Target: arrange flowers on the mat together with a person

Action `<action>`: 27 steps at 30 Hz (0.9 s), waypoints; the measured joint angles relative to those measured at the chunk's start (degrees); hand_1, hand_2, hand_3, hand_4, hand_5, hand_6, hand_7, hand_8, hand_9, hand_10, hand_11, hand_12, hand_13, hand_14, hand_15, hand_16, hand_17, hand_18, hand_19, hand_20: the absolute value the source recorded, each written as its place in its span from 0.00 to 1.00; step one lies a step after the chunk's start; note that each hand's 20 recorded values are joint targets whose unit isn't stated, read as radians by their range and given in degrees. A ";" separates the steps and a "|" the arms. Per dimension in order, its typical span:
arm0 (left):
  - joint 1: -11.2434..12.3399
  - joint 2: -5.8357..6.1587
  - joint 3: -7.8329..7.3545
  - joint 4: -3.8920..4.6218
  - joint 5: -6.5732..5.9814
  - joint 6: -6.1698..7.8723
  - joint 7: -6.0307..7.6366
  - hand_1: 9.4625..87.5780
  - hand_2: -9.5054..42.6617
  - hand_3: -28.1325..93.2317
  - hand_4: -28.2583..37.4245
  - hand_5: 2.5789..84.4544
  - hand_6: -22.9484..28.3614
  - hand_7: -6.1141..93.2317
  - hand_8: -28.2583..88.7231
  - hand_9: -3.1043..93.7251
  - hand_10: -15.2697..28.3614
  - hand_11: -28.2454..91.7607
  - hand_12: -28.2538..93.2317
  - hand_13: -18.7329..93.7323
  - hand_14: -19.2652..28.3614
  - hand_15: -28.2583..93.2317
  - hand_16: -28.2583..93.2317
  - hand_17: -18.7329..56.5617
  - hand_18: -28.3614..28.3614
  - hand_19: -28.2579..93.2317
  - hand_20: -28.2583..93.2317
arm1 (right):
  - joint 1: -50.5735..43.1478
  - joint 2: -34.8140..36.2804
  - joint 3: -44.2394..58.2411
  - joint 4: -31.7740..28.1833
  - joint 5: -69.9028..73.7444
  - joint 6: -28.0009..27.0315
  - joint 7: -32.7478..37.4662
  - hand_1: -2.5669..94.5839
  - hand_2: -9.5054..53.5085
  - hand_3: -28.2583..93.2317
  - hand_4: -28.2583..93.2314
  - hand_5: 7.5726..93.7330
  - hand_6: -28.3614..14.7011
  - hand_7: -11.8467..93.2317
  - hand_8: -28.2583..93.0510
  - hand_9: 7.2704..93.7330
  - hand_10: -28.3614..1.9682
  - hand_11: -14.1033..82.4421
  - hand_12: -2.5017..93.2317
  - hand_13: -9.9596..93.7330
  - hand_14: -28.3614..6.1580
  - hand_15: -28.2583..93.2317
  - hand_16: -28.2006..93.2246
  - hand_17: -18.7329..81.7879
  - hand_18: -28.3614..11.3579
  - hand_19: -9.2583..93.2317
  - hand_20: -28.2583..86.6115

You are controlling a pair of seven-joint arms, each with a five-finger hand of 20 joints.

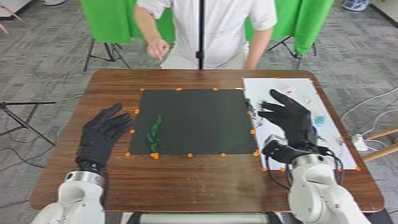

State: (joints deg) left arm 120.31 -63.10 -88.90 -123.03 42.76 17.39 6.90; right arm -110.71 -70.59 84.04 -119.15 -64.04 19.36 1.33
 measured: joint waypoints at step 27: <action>0.04 0.31 -0.01 -0.04 -0.38 0.21 1.03 0.18 0.41 0.86 0.03 0.47 0.69 0.18 0.16 0.44 0.88 0.50 0.31 0.43 1.00 0.71 0.13 0.17 0.94 0.80 0.16 | 9.33 8.48 -12.91 -4.17 -68.17 17.25 63.45 0.33 0.12 0.96 0.01 0.49 0.54 0.30 0.10 0.57 0.34 0.42 0.14 0.66 0.42 0.81 0.27 0.43 0.20 0.94 0.36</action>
State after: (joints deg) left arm 120.34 -62.79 -88.90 -123.06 42.38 17.61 7.93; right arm -101.37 -62.10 71.13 -123.32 -132.21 36.61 64.78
